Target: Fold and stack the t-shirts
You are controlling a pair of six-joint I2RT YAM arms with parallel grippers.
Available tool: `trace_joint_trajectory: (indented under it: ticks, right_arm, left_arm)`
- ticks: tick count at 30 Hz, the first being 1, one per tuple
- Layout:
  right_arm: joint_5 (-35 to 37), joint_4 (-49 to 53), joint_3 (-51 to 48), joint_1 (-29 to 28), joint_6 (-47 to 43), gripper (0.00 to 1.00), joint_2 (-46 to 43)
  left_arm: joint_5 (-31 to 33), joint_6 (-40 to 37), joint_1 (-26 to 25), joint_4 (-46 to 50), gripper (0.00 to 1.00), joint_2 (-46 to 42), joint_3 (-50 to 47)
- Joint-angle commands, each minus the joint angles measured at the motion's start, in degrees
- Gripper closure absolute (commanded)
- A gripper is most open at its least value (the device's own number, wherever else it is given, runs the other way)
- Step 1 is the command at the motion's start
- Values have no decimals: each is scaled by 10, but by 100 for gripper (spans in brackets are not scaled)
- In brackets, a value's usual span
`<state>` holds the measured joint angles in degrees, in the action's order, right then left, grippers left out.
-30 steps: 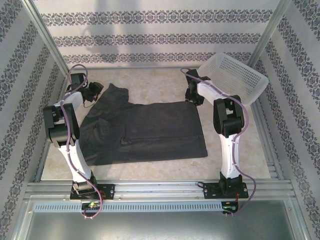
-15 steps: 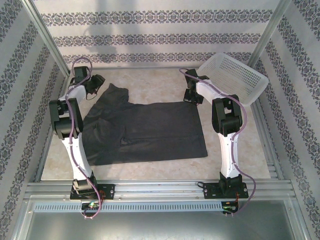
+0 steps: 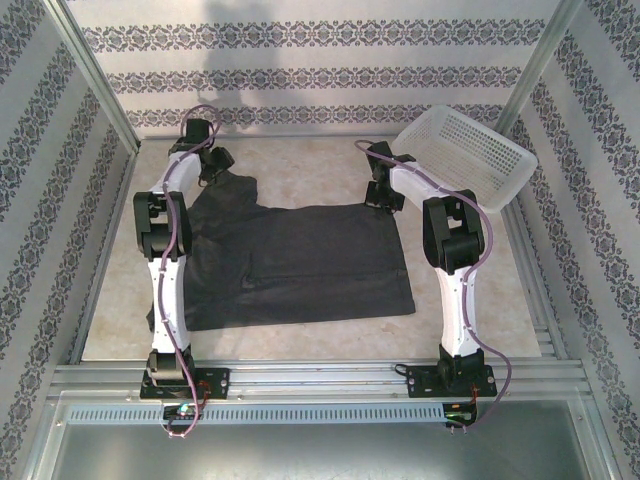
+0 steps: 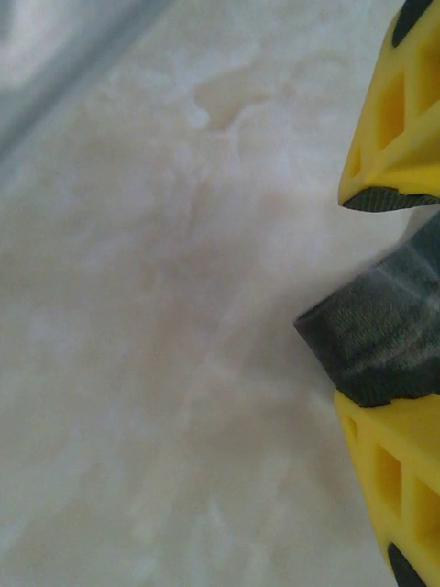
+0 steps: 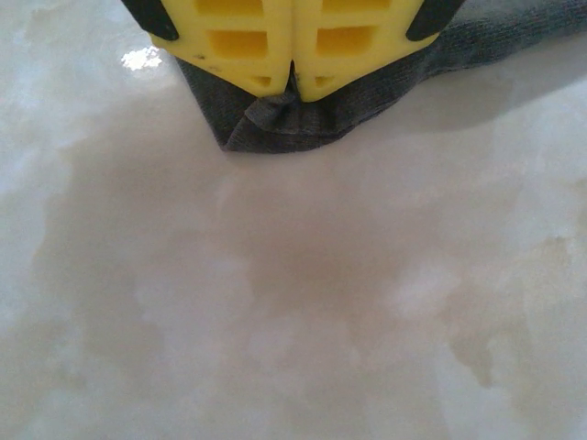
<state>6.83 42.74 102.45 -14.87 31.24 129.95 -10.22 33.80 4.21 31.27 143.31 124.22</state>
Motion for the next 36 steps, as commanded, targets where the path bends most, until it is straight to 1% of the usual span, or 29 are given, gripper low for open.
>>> trace_joint_trajectory:
  ticks: [1,3,6,8,10,12,15,21,27,29,31,36]
  right_arm:
    - [-16,9,-17,-1,-5,100,-18]
    - [-17,7,-18,-1,-6,100,-17]
    - [-18,3,-21,1,-5,100,-22]
    - [-18,-4,-24,2,-7,100,-31]
    - [-12,-19,-33,3,-8,84,-45]
    - [-6,-33,-41,4,-6,76,-59]
    - [2,-32,-31,4,0,69,-61]
    - [22,-4,4,2,13,65,-31]
    - [37,40,30,9,33,65,0]
    - [28,47,42,14,33,67,12]
    - [33,76,68,14,35,69,28]
    - [41,86,81,10,38,67,34]
  left_arm:
    - [21,-22,-3,90,52,21,26]
    - [14,-21,-7,102,59,29,40]
    - [12,-15,-9,160,75,62,93]
    - [18,-15,-9,179,86,68,105]
    - [22,-21,-10,178,94,60,105]
    - [21,-25,-10,176,99,52,106]
    - [22,-31,-10,176,100,40,109]
    - [20,-37,-12,178,100,20,105]
    - [12,-28,-15,176,100,5,99]
    - [9,-25,-15,173,100,-2,94]
    - [9,-24,-15,174,100,-6,93]
    - [5,-23,-15,178,100,-9,94]
